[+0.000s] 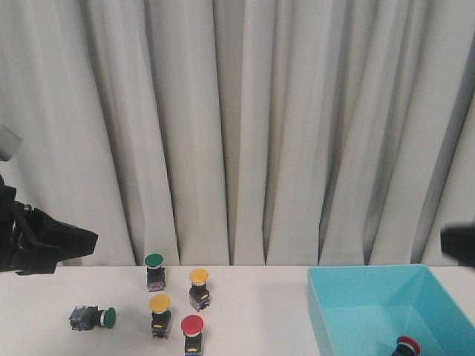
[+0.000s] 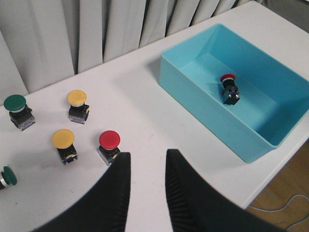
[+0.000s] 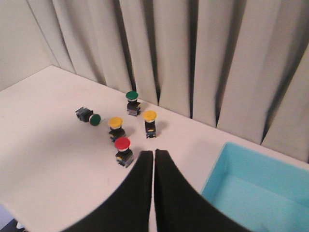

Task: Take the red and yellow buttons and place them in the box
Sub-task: 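Raise the right gripper out of the box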

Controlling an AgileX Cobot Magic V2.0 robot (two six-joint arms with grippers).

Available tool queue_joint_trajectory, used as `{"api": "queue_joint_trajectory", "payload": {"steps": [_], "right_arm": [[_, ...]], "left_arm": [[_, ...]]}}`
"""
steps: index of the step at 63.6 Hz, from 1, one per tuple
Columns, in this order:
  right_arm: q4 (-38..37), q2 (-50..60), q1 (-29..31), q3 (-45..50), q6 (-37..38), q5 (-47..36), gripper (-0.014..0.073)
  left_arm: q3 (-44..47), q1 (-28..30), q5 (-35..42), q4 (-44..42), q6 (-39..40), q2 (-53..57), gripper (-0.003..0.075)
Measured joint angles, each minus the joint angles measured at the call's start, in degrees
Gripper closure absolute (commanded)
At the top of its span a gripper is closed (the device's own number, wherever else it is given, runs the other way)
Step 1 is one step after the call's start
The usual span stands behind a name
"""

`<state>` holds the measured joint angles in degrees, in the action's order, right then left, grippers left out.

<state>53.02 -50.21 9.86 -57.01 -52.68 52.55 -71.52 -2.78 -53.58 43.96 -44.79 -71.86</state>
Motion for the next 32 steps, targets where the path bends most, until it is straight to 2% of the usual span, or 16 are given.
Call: {"api": "queue_joint_trajectory", "payload": {"steps": [11,25,32], "right_arm": [[0.08,10.98,0.0,11.64,-1.58,1.8,0.0599],[-0.04,19.89,0.0,22.3,-1.62,0.69,0.0599],[-0.15,20.95,0.0,25.05,-1.62,-0.43,0.0599]], "left_arm": [[0.0,0.0,-0.22,-1.12,0.24,0.0,0.0482],[0.0,0.0,2.46,-4.6,2.64,0.0,0.0282],[0.0,0.0,5.0,-5.16,3.6,0.0,0.0211]]}}
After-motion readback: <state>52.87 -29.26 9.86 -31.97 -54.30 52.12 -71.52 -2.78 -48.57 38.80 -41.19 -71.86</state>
